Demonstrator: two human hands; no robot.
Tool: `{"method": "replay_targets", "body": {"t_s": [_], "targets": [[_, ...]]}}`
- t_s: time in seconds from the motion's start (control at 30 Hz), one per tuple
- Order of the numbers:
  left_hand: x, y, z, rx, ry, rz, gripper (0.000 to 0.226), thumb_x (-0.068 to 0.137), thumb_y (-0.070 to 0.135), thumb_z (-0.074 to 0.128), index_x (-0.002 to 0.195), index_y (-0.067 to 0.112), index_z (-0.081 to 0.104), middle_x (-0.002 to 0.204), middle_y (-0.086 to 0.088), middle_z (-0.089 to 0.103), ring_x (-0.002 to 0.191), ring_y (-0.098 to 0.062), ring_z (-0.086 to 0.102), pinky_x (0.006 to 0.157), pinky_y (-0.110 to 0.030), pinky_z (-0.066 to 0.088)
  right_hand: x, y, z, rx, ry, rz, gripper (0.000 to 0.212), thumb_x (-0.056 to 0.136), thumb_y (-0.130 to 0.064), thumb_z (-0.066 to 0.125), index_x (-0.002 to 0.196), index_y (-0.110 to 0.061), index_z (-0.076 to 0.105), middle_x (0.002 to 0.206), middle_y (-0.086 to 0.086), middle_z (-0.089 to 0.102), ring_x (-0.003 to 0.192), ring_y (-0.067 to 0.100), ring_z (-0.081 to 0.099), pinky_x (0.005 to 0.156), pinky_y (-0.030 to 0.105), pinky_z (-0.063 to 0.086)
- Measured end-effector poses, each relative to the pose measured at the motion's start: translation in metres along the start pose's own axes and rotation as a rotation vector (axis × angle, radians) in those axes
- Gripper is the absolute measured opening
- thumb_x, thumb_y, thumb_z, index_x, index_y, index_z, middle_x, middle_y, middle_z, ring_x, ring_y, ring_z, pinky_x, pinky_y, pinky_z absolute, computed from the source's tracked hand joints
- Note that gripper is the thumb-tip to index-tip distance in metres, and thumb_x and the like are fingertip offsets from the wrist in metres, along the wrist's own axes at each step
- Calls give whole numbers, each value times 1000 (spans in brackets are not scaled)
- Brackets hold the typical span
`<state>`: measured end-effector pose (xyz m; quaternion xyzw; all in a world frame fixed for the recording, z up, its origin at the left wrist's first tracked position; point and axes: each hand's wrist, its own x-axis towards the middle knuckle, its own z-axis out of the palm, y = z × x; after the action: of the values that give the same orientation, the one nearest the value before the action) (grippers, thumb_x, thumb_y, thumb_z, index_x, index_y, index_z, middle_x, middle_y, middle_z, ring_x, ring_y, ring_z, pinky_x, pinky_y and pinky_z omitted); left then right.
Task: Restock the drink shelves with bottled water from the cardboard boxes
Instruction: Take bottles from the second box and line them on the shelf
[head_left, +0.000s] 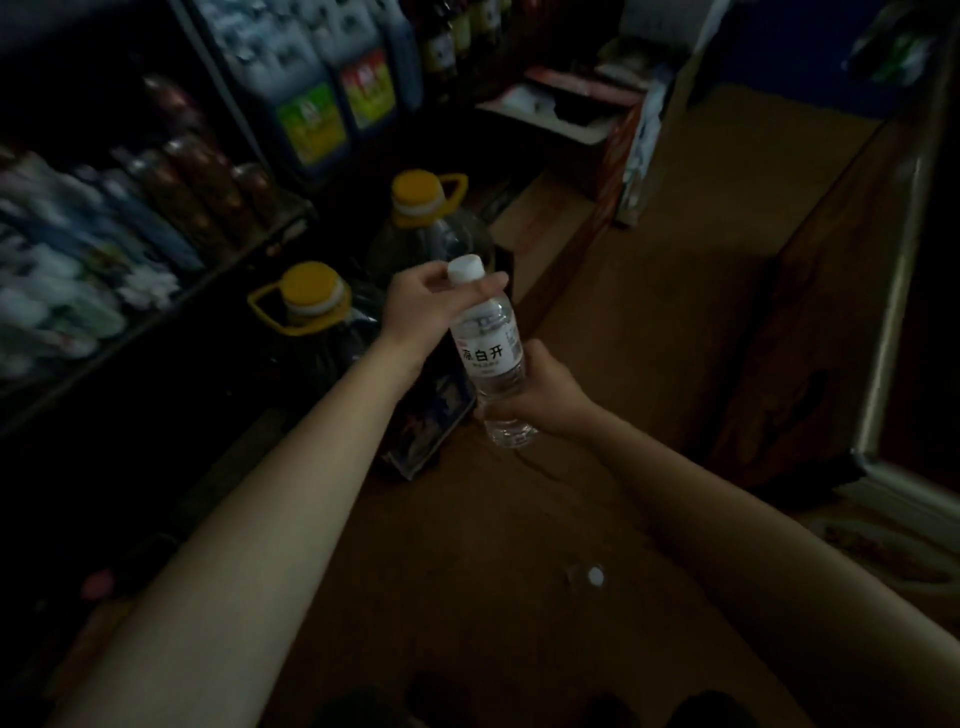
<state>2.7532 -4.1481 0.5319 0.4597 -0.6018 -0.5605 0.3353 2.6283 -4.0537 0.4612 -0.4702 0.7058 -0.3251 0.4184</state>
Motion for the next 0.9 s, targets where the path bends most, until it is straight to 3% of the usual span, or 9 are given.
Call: {"method": "replay_targets", "body": {"t_s": [0.1, 0.23, 0.37, 0.47, 0.6, 0.77, 0.9], "targets": [[-12, 69, -33, -47, 61, -19, 44, 64, 39, 84, 95, 10, 71, 92, -3, 73, 85, -16, 70, 71, -29, 54, -7, -75, -11, -28, -6, -70, 77, 59, -31, 88, 118, -16, 41, 114, -3, 59, 105, 16, 60, 89, 38, 54], [-23, 148, -87, -57, 170, 8, 55, 55, 53, 83, 94, 16, 71, 91, 1, 73, 86, -15, 69, 74, -31, 55, -10, -168, -19, -28, -44, -192, 74, 57, -34, 88, 117, -21, 47, 110, -8, 63, 103, 11, 62, 92, 40, 54], [-30, 204, -138, -39, 170, 67, 33, 66, 44, 81, 85, 21, 68, 89, 3, 71, 86, -12, 68, 68, -24, 48, -12, -240, -9, 6, -64, -301, 74, 54, -41, 88, 117, -27, 52, 107, -10, 67, 99, 6, 64, 89, 35, 55], [-35, 226, -178, 18, 157, 107, 42, 68, 44, 80, 97, 16, 68, 94, 3, 70, 89, -11, 66, 66, -22, 45, -9, -276, 11, 44, -93, -363, 66, 59, -32, 89, 116, -26, 55, 104, -9, 69, 95, 4, 66, 85, 31, 55], [-41, 237, -231, 121, 116, 160, 51, 75, 45, 74, 116, 18, 63, 109, 8, 65, 97, -1, 59, 69, -16, 43, 4, -314, 42, 128, -165, -387, 63, 58, -27, 90, 114, -27, 61, 103, -6, 72, 95, 9, 69, 89, 39, 56], [-31, 246, -294, 159, 252, 222, 35, 72, 34, 80, 102, 21, 68, 102, 7, 69, 96, -7, 63, 77, -24, 50, 33, -360, 76, 112, -239, -414, 70, 47, -46, 88, 112, -29, 65, 105, -7, 71, 101, 12, 67, 92, 44, 53], [-12, 251, -338, 172, 355, 247, 30, 73, 30, 80, 100, 21, 69, 94, 13, 68, 90, -2, 63, 71, -17, 50, 73, -397, 104, 77, -304, -451, 66, 55, -37, 89, 115, -24, 65, 108, -7, 71, 101, 11, 66, 93, 43, 53]]}}
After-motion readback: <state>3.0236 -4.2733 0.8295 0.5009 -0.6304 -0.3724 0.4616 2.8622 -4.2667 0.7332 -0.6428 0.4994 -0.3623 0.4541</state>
